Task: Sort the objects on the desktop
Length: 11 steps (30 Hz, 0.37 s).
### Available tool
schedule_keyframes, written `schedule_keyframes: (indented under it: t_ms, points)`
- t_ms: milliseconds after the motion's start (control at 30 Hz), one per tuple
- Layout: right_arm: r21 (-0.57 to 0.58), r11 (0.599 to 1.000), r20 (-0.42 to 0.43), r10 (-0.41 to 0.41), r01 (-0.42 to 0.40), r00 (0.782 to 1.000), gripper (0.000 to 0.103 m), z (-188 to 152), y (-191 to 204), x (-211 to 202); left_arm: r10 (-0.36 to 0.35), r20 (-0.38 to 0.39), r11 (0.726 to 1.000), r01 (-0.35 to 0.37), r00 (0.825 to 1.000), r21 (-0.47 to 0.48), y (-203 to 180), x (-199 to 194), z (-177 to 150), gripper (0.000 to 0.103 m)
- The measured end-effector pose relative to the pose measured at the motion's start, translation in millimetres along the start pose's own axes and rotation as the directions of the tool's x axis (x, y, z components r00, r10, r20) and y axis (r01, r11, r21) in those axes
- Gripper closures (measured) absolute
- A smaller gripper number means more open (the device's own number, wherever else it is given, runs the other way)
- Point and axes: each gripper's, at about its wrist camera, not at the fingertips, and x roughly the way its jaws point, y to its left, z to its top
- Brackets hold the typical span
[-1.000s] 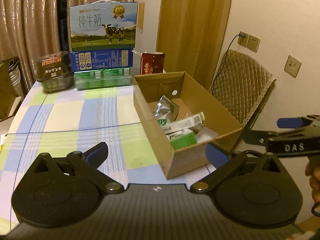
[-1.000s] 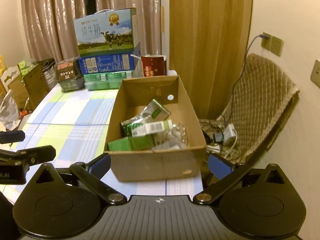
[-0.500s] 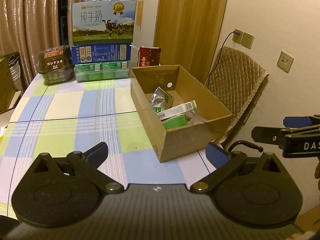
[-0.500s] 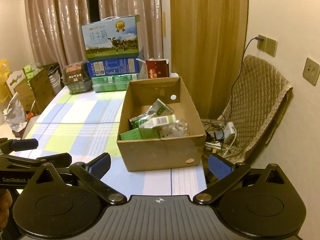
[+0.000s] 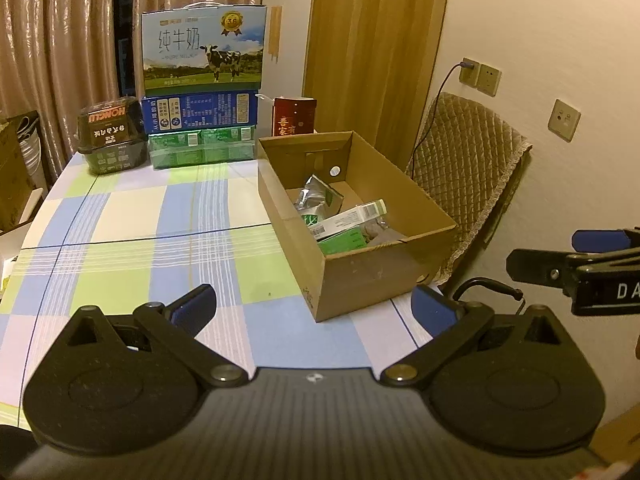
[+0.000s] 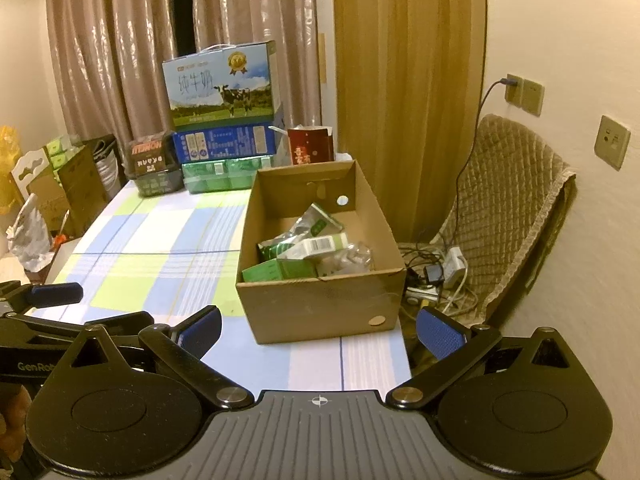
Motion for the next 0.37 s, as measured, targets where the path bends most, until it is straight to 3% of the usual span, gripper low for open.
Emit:
schedule_keyframes:
  t_ms: [367]
  points:
    - [0.015,1.000,-0.001,-0.002,0.002,1.000,0.002,-3.6,-3.4,2.2,-0.009,0.021,1.000,0.009,1.000,-0.007,0.6,1.4,-1.1,0.001]
